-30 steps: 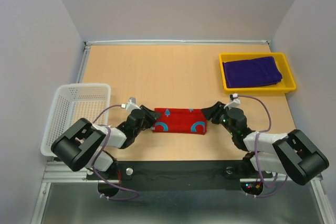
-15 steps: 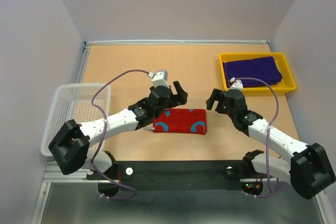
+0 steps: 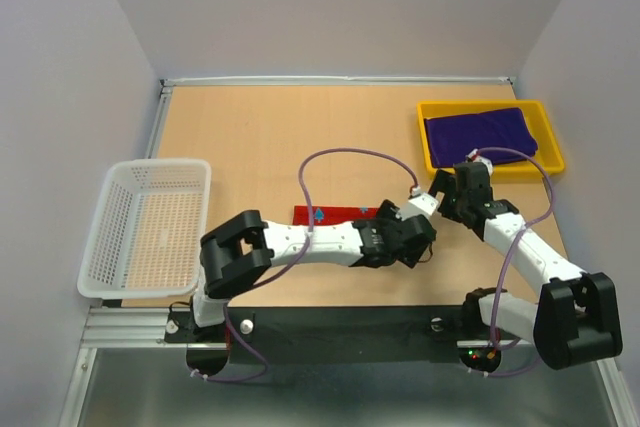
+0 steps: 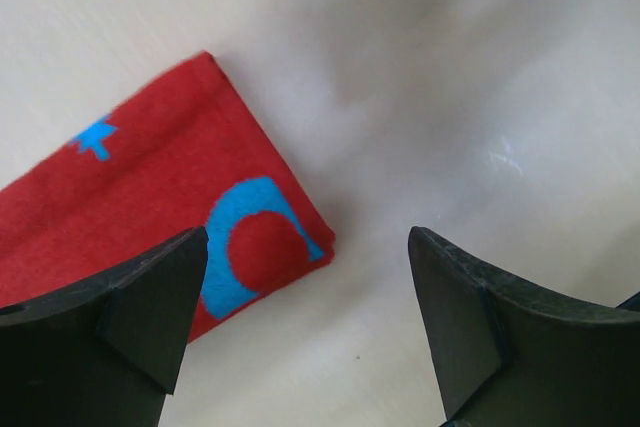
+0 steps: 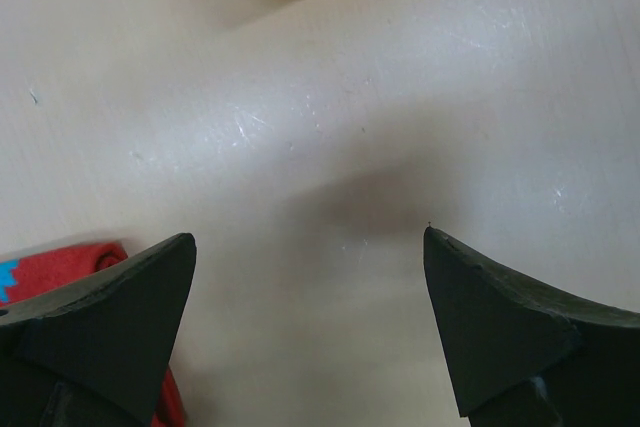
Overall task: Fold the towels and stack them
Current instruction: Neatly place the folded towel into the bin
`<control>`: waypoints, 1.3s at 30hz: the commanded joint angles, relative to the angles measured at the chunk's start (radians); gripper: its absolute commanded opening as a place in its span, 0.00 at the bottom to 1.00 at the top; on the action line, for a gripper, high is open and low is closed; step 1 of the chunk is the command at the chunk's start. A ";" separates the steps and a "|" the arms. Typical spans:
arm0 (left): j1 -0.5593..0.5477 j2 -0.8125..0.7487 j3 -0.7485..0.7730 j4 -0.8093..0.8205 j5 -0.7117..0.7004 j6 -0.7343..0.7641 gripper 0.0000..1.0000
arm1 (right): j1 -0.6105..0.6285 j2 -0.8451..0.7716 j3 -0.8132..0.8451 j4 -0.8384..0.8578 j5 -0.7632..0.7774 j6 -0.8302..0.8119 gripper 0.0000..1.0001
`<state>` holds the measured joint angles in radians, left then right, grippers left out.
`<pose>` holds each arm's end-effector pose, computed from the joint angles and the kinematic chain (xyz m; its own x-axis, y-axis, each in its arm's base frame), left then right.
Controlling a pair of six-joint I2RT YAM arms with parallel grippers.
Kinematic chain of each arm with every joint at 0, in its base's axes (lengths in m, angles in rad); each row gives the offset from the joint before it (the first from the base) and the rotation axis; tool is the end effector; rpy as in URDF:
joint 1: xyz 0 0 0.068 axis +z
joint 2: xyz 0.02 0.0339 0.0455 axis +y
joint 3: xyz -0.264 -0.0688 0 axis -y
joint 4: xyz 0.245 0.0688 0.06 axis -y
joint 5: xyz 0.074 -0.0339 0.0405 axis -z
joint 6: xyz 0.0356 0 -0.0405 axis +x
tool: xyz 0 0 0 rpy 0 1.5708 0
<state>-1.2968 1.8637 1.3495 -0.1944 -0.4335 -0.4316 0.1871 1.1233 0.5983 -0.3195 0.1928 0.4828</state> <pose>0.1280 -0.4001 0.2288 -0.4893 0.3379 -0.8040 0.6415 0.7640 -0.0693 0.2176 0.0343 0.1992 -0.6773 0.3355 -0.6547 0.2901 0.9396 0.1814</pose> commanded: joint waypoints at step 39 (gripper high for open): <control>-0.025 0.290 0.200 -0.300 0.012 0.108 0.50 | -0.038 -0.045 -0.002 0.000 -0.101 -0.026 1.00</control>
<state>-1.3418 2.1330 1.5791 -0.4759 -0.4412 -0.3237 0.1566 1.1057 0.5976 -0.3359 0.1066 0.4706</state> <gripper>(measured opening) 0.518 0.998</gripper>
